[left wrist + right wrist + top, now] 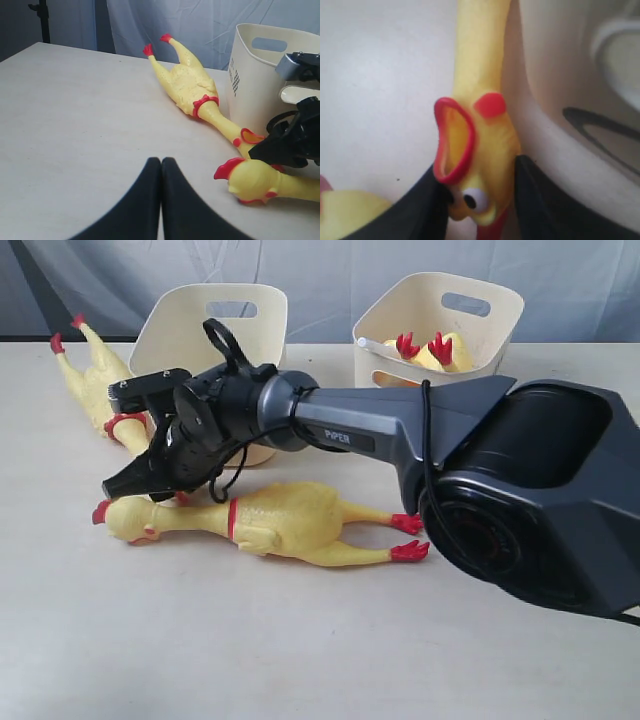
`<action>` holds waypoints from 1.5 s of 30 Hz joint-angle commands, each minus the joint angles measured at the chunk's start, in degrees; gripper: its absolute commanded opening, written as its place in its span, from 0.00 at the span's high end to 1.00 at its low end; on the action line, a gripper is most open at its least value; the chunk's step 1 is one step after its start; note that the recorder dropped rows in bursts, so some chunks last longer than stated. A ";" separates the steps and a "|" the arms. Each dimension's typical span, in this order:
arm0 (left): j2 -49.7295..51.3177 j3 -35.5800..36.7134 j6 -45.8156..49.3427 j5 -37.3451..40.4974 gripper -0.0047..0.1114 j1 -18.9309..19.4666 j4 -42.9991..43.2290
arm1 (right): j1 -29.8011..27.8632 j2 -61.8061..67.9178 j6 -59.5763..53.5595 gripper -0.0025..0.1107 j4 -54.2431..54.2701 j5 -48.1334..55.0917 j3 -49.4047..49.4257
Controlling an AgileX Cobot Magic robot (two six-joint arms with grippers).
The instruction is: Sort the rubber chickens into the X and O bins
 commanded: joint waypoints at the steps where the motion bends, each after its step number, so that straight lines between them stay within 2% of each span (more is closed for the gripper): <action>1: 0.10 -0.21 -0.04 -0.68 0.96 -0.22 -0.29 | 0.50 0.21 -6.86 0.97 -0.02 0.01 -0.49; 5: 0.10 -0.21 -0.04 -0.68 0.96 -0.22 -0.29 | 0.86 0.21 -8.50 0.99 0.48 1.91 -3.21; 11: 0.10 -0.21 -0.04 -0.68 0.96 -0.22 -0.29 | 2.62 0.21 -14.51 0.99 3.76 6.00 -13.81; 17: 0.10 -0.21 -0.04 -0.68 0.96 -0.22 -0.29 | 3.97 0.21 -16.73 0.99 1.88 9.38 -25.50; 24: 0.10 -0.21 -0.04 -0.68 0.96 -0.22 -0.29 | 4.06 0.21 -16.73 0.99 -6.11 16.98 -38.74; 32: 0.10 -0.21 -0.04 -0.68 0.96 -0.22 -0.29 | 4.06 0.21 -16.73 0.99 -7.28 19.51 -55.53; 36: 0.10 -0.21 -0.04 -0.68 0.96 -0.22 -0.29 | 4.06 -1.29 -16.73 0.99 -11.41 23.42 -55.70; 40: 0.10 -0.21 -0.04 -0.68 0.96 -0.22 -0.29 | 4.06 -3.29 -14.82 0.99 -18.10 32.33 -55.70; 45: 0.10 -0.21 -0.04 -0.68 0.96 -0.22 -0.29 | 4.70 -6.24 -13.76 0.99 -24.58 34.99 -55.70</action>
